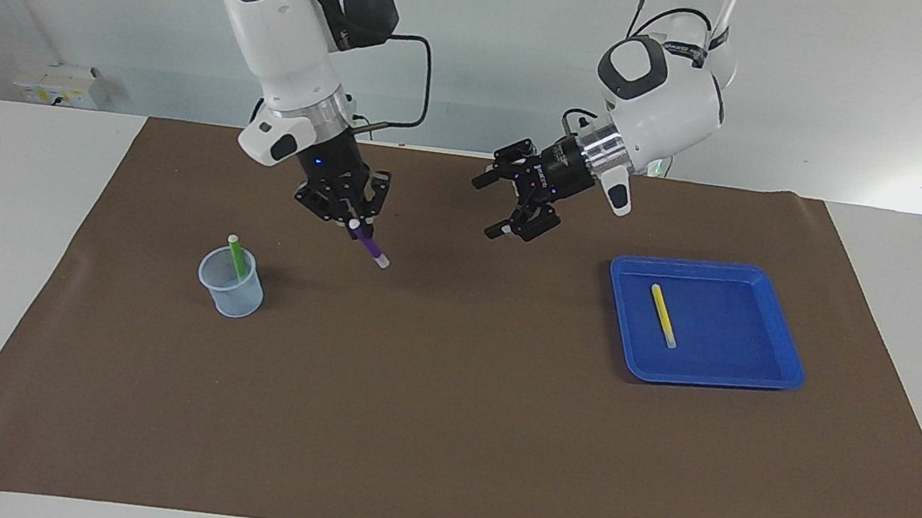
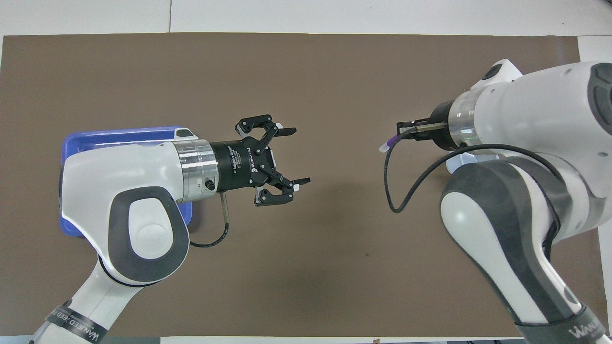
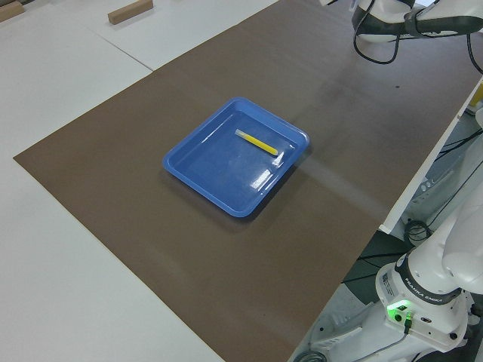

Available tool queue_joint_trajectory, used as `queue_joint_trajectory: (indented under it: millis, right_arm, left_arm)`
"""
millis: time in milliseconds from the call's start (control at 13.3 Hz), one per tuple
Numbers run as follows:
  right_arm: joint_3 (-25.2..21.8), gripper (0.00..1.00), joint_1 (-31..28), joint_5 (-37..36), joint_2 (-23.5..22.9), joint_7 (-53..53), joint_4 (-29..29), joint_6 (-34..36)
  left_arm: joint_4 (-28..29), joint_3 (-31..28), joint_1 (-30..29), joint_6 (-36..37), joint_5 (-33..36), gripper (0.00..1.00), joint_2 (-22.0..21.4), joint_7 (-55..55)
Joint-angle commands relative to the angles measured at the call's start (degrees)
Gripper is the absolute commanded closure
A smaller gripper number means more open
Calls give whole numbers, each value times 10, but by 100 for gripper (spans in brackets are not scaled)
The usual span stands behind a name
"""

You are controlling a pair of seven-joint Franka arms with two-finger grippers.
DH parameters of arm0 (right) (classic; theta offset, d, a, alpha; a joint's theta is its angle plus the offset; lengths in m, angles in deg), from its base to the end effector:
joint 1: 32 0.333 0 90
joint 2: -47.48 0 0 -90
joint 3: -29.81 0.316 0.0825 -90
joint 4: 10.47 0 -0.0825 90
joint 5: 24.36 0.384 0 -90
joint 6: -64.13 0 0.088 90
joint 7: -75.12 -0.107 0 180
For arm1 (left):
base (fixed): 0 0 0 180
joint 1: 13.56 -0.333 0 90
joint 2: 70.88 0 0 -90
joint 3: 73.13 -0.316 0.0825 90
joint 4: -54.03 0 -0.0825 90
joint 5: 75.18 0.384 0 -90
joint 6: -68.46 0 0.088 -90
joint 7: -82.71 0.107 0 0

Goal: Transfer and insert pens with both arms
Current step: 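Insert the purple pen into the cup while the left gripper withdraws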

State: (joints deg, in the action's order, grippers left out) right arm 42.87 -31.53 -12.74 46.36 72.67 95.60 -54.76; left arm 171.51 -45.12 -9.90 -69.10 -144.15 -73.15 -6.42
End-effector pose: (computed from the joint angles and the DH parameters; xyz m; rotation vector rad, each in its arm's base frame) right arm 0.5694 0.1467 0.5271 -2.9081 -0.1643 -0.2569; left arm 0.4863 -0.3113 0.4990 1.4216 1.7653 -0.7975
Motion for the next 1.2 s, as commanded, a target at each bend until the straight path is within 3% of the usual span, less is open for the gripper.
queue_joint_trajectory:
  millis: [0,226,451,602,752,902,1128]
  right_arm:
    - [6,100,-76,-11,30,153,48,-6]
    - [6,100,-119,-54,33,262,62,-15]
    - [6,100,-145,-81,51,305,127,-94]
    - [6,100,-165,-81,50,340,139,-108]
    - [7,100,-173,-82,49,344,152,-119]
    - [6,100,-174,-81,47,344,163,-122]
    - [7,100,-177,-81,46,345,189,-160]
  left_arm:
    - [22,-2,-37,16,20,0,-22,-4]
    - [22,-2,-60,47,102,0,-22,-1]
    - [17,-1,-101,96,156,0,-21,12]
    - [14,-1,-110,120,194,0,-21,60]
    - [14,-2,-111,135,213,0,-22,112]
    - [15,-2,-113,137,286,0,-21,150]
    - [15,-2,-164,169,315,0,-17,253]
